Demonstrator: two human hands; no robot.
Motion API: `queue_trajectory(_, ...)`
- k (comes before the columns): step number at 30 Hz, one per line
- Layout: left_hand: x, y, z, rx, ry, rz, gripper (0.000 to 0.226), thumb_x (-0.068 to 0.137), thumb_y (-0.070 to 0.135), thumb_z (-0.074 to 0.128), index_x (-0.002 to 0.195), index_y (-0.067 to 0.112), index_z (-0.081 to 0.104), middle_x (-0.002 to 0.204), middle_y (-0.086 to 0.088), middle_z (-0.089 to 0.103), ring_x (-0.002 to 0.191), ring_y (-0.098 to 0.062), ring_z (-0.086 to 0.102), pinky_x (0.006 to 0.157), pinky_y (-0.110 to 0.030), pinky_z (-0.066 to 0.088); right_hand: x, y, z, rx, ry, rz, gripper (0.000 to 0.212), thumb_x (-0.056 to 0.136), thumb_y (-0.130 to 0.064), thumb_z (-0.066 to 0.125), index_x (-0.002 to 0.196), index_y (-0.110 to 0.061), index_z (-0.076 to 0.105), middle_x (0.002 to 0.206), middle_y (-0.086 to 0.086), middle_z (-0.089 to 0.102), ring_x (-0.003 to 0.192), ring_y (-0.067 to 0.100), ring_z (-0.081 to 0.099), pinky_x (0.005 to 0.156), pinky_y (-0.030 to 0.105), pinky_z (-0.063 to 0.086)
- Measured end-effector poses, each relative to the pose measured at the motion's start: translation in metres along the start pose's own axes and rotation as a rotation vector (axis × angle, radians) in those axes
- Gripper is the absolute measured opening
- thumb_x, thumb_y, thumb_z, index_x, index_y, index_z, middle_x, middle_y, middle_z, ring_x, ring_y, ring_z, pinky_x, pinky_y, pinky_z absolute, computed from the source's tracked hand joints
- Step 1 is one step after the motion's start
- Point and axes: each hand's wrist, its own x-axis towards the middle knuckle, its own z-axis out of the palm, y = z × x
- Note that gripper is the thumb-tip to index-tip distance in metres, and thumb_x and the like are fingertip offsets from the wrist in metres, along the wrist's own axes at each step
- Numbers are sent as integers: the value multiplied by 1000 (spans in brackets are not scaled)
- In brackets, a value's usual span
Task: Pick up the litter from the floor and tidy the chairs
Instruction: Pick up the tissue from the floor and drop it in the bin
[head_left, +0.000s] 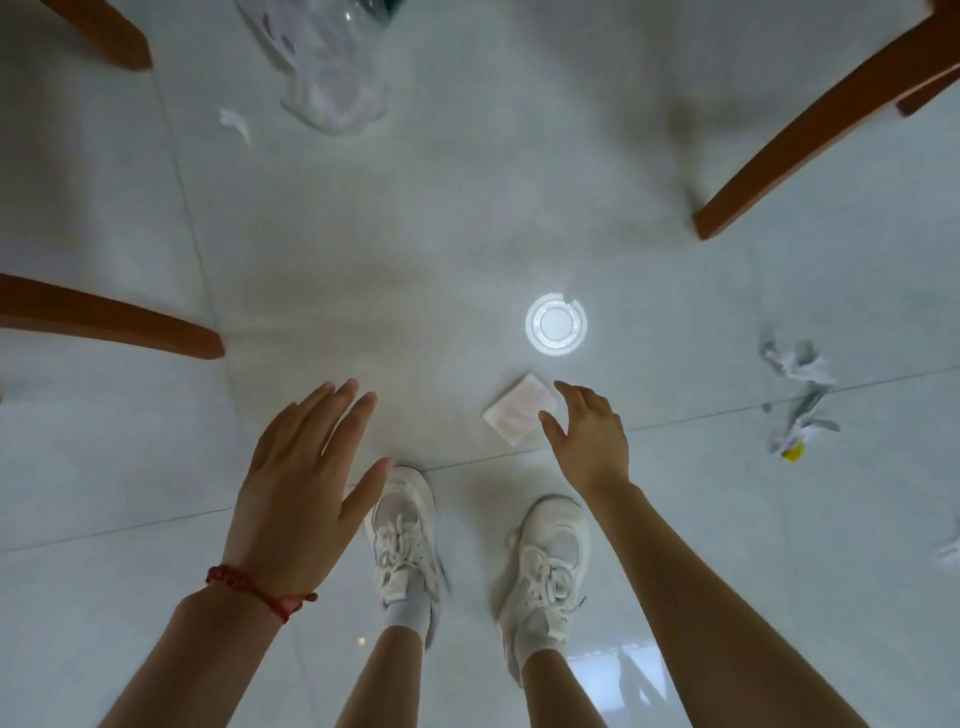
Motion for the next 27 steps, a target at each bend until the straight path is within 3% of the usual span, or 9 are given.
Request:
queue_trajectory(8, 11, -40, 92, -6, -41, -17, 62, 95, 46, 24, 125, -1, 52, 128, -19, 54, 120, -31, 45, 94, -47, 41, 56, 21, 106, -85, 31, 45, 52, 80, -21, 67, 127, -10, 48, 132, 13, 48, 115, 31, 46, 88, 41, 39)
queue_trajectory(11, 15, -46, 108, -3, -21, -23, 63, 96, 46, 22, 123, -2, 53, 126, -20, 55, 118, -31, 47, 93, -45, 40, 60, 24, 126, -133, 120, 28, 47, 66, -9, 76, 110, -8, 59, 110, 18, 57, 94, 37, 55, 71, 42, 47)
queue_trajectory(14, 16, -49, 114, -13, -22, -22, 65, 96, 47, 20, 123, -2, 53, 126, -20, 55, 119, -30, 45, 93, -44, 39, 59, 25, 132, -83, 150, -9, 30, 70, -4, 72, 98, -2, 62, 92, 23, 60, 73, 40, 59, 58, 39, 48)
queue_trajectory(17, 15, -51, 109, -29, -29, -18, 65, 96, 47, 20, 123, -1, 53, 126, -19, 55, 120, -29, 45, 94, -45, 39, 56, 19, 119, 35, 110, -4, 17, 82, -4, 60, 98, 2, 61, 93, 21, 61, 74, 39, 58, 56, 34, 43)
queue_trajectory(23, 10, -46, 56, -71, -10, -44, 64, 96, 47, 21, 123, -1, 53, 126, -20, 55, 119, -30, 46, 94, -42, 36, 37, -34, 40, 169, 238, -142, 10, 77, -4, 66, 87, -3, 65, 80, 11, 60, 58, 25, 53, 52, 23, 32)
queue_trajectory(25, 8, -44, 29, -94, 20, -55, 63, 96, 47, 22, 122, -1, 54, 125, -20, 56, 119, -28, 42, 93, -43, 37, 26, -57, 1, 195, 271, -189, 8, 79, -10, 64, 85, -5, 65, 78, 8, 59, 56, 21, 51, 49, 18, 30)
queue_trajectory(27, 8, -44, -2, -109, 48, -63, 64, 95, 47, 23, 121, -2, 54, 124, -21, 56, 119, -27, 41, 92, -44, 38, 15, -83, -40, 214, 309, -238, 18, 82, -23, 56, 84, -6, 65, 75, 6, 59, 55, 15, 47, 48, 16, 31)
